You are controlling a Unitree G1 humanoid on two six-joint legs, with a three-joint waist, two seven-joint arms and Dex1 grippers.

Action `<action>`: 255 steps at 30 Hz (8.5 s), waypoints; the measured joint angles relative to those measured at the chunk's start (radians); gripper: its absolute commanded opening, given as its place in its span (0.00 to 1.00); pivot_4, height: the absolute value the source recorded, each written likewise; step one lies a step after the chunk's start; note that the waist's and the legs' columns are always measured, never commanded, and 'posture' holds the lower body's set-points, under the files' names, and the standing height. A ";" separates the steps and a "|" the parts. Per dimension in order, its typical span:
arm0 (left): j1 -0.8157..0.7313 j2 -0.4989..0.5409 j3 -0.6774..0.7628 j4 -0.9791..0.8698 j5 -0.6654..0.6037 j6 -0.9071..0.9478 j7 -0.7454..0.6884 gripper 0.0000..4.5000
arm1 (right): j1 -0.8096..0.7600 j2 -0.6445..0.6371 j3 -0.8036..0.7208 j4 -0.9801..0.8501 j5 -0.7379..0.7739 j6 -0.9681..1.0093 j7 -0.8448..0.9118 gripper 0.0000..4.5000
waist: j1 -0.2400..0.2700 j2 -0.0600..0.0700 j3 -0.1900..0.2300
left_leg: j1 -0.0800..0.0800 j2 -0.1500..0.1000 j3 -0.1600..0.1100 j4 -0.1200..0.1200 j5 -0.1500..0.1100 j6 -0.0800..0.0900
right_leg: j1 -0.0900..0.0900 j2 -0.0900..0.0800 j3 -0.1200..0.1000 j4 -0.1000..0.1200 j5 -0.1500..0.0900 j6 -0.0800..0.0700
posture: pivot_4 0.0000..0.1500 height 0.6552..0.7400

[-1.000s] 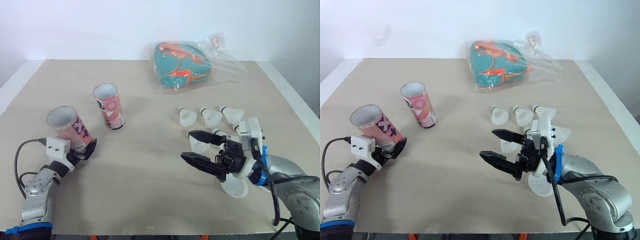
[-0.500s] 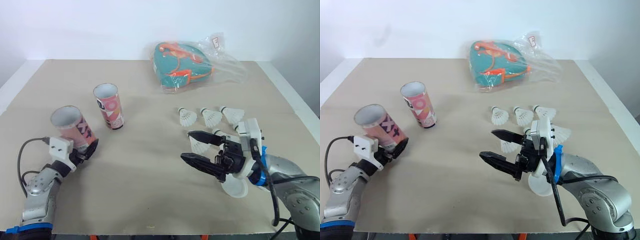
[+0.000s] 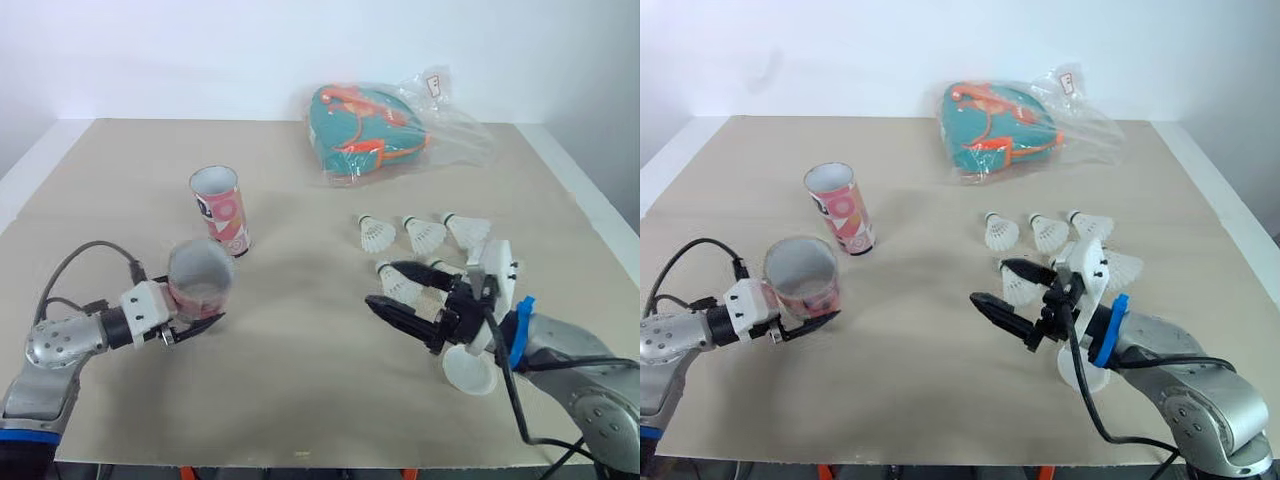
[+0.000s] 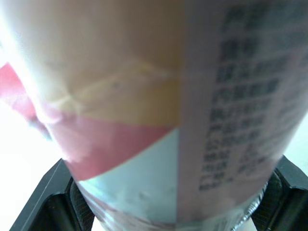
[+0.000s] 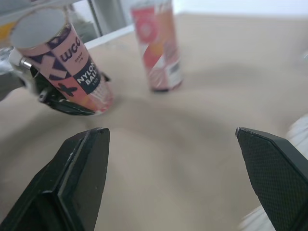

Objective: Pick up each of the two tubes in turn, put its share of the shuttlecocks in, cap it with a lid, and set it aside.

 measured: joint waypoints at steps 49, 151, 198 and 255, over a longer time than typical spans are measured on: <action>-0.138 0.133 -0.135 -0.027 -0.050 0.264 -0.293 0.82 | 0.121 0.323 0.214 0.054 -0.447 -0.188 -0.361 1.00 | -0.024 0.005 0.003 | -0.004 0.022 0.000 0.001 0.011 0.001 | -0.014 0.027 0.002 0.014 0.007 -0.017 | 1.00 0.99; -0.266 0.102 -0.199 -0.022 -0.056 0.528 -0.365 0.81 | -0.885 0.075 0.531 0.482 -0.615 -0.307 0.623 0.00 | -0.021 0.016 0.005 | -0.007 0.017 0.000 0.000 0.013 0.000 | -0.016 0.021 0.002 0.014 0.009 -0.012 | 1.00 0.99; -0.474 0.102 -0.326 0.084 0.039 0.522 -0.464 0.81 | -0.670 0.047 0.241 0.450 -0.510 -0.196 0.468 0.97 | -0.028 0.013 0.007 | -0.008 0.023 0.001 0.000 0.014 -0.001 | -0.022 0.027 0.001 0.017 0.012 -0.018 | 1.00 0.99; -0.327 0.139 -0.232 -0.053 0.038 0.595 -0.368 0.81 | -0.790 0.550 0.348 1.272 -0.988 -0.544 -0.206 0.02 | -0.059 0.013 0.007 | -0.004 0.030 0.013 -0.001 0.017 0.000 | -0.030 0.039 0.017 0.030 0.013 -0.021 | 1.00 0.99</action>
